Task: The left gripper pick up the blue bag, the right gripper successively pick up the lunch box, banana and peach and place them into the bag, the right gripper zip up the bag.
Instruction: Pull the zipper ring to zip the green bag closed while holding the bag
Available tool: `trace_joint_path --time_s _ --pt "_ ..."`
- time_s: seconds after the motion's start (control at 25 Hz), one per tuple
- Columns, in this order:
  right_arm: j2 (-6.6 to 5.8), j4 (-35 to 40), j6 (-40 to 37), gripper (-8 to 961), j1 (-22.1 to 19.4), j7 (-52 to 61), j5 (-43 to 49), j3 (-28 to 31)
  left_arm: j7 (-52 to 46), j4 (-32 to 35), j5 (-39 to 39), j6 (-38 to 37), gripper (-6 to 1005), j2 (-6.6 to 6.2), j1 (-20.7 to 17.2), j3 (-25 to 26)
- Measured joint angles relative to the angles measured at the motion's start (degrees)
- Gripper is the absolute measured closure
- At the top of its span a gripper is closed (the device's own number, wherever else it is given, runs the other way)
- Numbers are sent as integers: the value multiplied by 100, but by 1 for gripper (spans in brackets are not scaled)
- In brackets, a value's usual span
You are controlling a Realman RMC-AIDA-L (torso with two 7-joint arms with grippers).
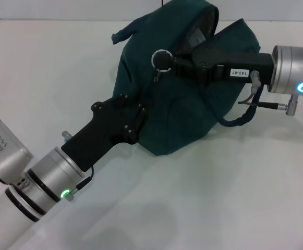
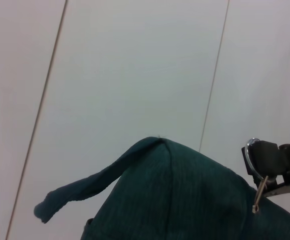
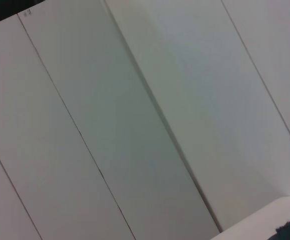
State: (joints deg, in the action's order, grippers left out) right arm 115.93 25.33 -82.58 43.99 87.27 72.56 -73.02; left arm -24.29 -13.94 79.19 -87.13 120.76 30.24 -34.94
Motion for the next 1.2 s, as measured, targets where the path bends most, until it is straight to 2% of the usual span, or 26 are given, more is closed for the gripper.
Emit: trace_joint_path --time_s 0.12,0.44,0.72,1.0,1.2 --pt "-2 27 -15 941 -65 11 -15 2 0 -29 5 -4 763 0 -5 1" --pt "-46 48 -30 941 -307 40 -86 275 -6 -30 159 -11 845 -1 -90 -26" --pt "-97 66 -48 941 -363 74 -70 297 -6 9 292 -58 900 -2 -176 -34" --pt "-138 69 -49 941 -441 79 -74 421 27 219 303 -415 944 -20 -492 -42" --pt "-140 76 -61 941 -513 80 -74 562 14 310 307 -520 959 -48 -554 -192"
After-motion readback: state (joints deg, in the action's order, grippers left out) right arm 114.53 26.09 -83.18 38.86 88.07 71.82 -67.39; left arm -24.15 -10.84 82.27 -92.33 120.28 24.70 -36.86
